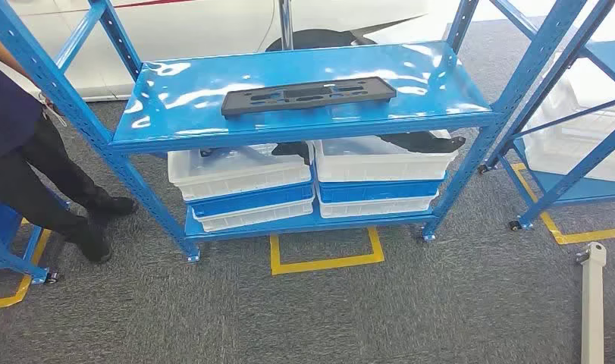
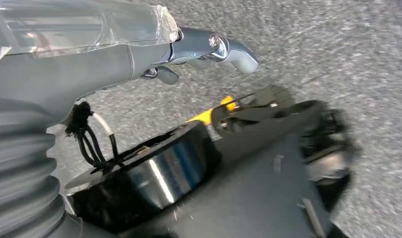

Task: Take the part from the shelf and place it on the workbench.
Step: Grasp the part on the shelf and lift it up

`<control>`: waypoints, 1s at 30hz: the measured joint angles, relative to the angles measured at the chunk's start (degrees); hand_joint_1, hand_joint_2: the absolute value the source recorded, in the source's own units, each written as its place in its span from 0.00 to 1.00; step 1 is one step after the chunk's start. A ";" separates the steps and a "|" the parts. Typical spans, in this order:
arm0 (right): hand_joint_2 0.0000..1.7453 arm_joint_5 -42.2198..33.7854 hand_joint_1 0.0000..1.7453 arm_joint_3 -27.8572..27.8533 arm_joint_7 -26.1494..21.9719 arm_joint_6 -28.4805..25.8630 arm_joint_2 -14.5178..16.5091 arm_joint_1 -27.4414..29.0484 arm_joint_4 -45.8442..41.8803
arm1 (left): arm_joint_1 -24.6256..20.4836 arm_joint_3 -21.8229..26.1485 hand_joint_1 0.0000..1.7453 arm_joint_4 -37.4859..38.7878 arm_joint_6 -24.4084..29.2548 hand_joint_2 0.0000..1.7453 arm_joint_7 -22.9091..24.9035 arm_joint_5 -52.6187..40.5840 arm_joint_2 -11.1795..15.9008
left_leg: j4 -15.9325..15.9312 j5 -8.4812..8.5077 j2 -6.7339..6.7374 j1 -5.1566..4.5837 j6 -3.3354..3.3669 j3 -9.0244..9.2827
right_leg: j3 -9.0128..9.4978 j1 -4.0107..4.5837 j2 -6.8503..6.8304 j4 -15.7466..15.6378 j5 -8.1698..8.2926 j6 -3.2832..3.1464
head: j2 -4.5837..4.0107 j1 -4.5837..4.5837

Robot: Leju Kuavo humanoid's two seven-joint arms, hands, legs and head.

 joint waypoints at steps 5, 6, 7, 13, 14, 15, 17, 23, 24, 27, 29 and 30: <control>0.00 -0.21 0.00 0.01 0.14 0.11 -0.02 -0.15 0.02 | -0.12 -0.02 0.00 -0.01 0.46 0.00 0.77 1.07 0.01 | -14.98 6.18 -0.12 0.05 0.32 6.71 | 1.63 -0.17 0.24 -0.11 -1.56 1.61 | 0.00 -0.02; 0.00 -0.29 0.00 0.01 0.15 0.13 -0.02 -0.20 0.02 | -0.14 -0.02 0.00 -0.01 0.59 0.00 0.76 1.39 0.02 | -15.78 5.83 -0.19 -0.11 0.81 7.08 | 1.88 -0.12 0.28 0.01 -1.69 2.08 | 0.00 0.00; 0.00 -0.35 0.00 0.01 0.18 0.14 -0.03 -0.24 0.02 | -0.13 -0.02 0.00 -0.01 0.76 0.00 0.74 1.71 0.03 | -15.87 5.52 -0.26 -0.25 1.45 7.21 | 2.10 -0.15 0.29 0.16 -1.75 2.45 | 0.00 0.04; 0.00 -0.69 0.00 0.02 0.14 0.28 -0.07 -0.20 0.05 | 0.03 0.02 0.00 0.00 1.64 0.00 0.21 3.51 0.10 | -16.16 3.77 -0.27 -0.47 4.05 10.29 | -6.24 -0.41 -0.05 15.16 -6.51 3.25 | 0.01 0.36; 0.00 -0.80 0.00 0.02 0.14 0.32 -0.08 -0.08 0.07 | 0.09 0.02 0.00 0.00 1.73 0.00 0.12 3.74 0.10 | -16.16 3.24 -0.30 -0.56 4.13 10.86 | -8.60 -0.35 -0.05 17.88 -7.42 3.25 | 0.01 0.36; 0.00 -0.90 0.00 0.03 0.15 0.33 -0.08 0.06 0.09 | 0.17 0.03 0.00 0.00 1.85 0.00 0.03 3.97 0.11 | -16.16 2.63 -0.37 -0.63 4.15 11.57 | -10.18 -0.30 -0.05 18.81 -7.72 3.19 | 0.00 0.37; 0.00 -0.99 0.00 0.03 0.15 0.34 -0.12 0.22 0.16 | 0.30 0.04 0.00 0.00 2.08 0.00 -0.12 4.25 0.12 | -16.18 1.22 -0.53 -0.69 3.98 13.38 | -10.38 -0.15 -0.07 14.53 -5.28 2.78 | 0.00 0.38; 0.00 -1.13 0.00 0.07 0.41 0.50 -0.35 0.29 0.49 | 0.06 0.07 0.00 0.13 3.06 0.00 -0.53 4.94 0.11 | -16.85 -1.43 -0.65 -1.14 2.33 17.95 | -6.56 0.64 -0.19 2.72 2.99 1.27 | 0.02 0.39; 0.00 -1.15 0.00 0.07 0.47 0.50 -0.36 0.30 0.50 | 0.00 0.07 0.00 0.14 3.19 0.00 -0.58 4.95 0.11 | -15.31 -0.75 -0.59 -1.10 2.07 17.91 | -5.54 0.52 -0.13 2.43 2.44 0.89 | 0.02 0.38; 0.00 -1.16 0.00 0.09 0.61 0.50 -0.39 0.24 0.50 | -0.34 0.07 0.00 0.15 3.34 0.00 -0.69 4.86 0.12 | -4.50 -0.87 -0.44 -0.83 1.25 11.40 | -2.35 0.38 -0.18 2.29 0.21 -0.09 | 0.01 0.23; 0.00 -1.16 0.00 0.14 0.67 0.50 -0.39 0.19 0.50 | -0.15 0.06 0.00 0.16 3.44 0.00 -0.61 4.58 0.12 | 0.77 -5.36 -0.43 -0.79 0.83 5.78 | -0.20 0.36 0.03 2.28 -1.41 -0.24 | 0.01 0.19; 0.00 -1.15 0.00 0.19 0.68 0.50 -0.39 0.24 0.50 | 0.01 0.05 0.00 0.16 3.55 0.00 -0.49 4.37 0.12 | 1.29 -7.87 -0.43 -0.78 0.73 3.75 | 1.00 0.34 0.22 2.28 -2.24 -0.24 | 0.00 0.17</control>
